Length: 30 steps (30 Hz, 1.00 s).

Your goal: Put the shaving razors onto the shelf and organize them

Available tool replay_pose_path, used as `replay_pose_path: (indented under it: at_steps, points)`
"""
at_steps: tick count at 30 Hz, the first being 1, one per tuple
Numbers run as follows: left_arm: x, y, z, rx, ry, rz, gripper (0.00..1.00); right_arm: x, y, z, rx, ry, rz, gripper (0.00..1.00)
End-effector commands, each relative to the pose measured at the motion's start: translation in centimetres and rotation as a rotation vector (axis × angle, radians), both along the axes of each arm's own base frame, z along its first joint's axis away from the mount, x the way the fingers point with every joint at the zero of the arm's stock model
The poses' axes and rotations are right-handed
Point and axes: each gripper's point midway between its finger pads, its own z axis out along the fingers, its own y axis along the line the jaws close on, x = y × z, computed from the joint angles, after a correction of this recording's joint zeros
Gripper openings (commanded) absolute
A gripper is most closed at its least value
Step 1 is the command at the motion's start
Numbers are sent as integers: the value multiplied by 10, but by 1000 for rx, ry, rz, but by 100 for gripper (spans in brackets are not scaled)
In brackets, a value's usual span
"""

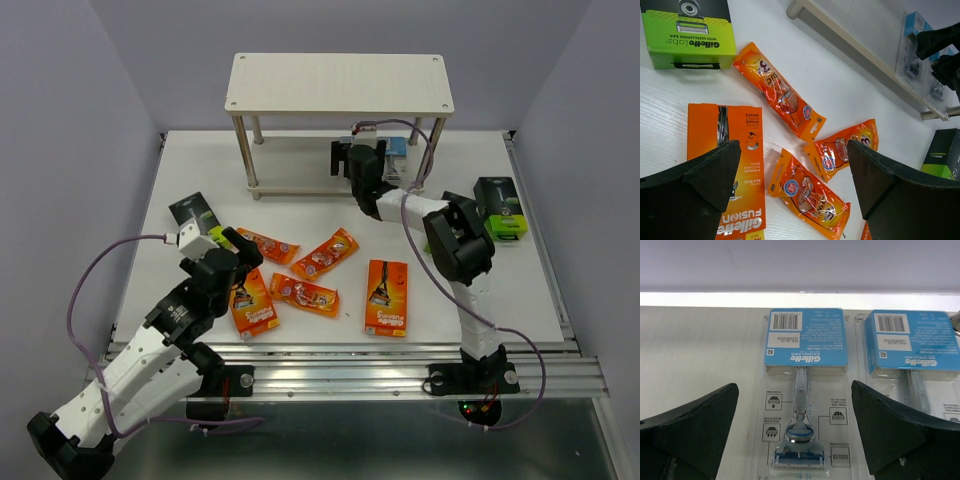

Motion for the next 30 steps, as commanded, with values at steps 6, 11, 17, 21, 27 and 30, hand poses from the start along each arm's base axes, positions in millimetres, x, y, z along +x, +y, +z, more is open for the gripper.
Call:
replay_pose_path:
  at_steps: [6,11,17,21,27,30]
  points:
    - [0,2,19,-37,-46,7,99,-44,14,93,101,-120,102,100]
    - [-4,-1,19,-63,-45,-14,99,-76,20,91,90,-96,142,100]
    - [-10,-3,18,-91,-38,-34,99,-121,34,103,120,-71,180,100]
    - [-14,-5,14,-105,-16,-43,99,-152,36,84,139,27,161,100]
    - [-20,-11,6,-122,17,-79,99,-208,37,48,185,178,43,100]
    - [-22,-17,2,-127,35,-111,99,-230,39,32,233,255,42,100]
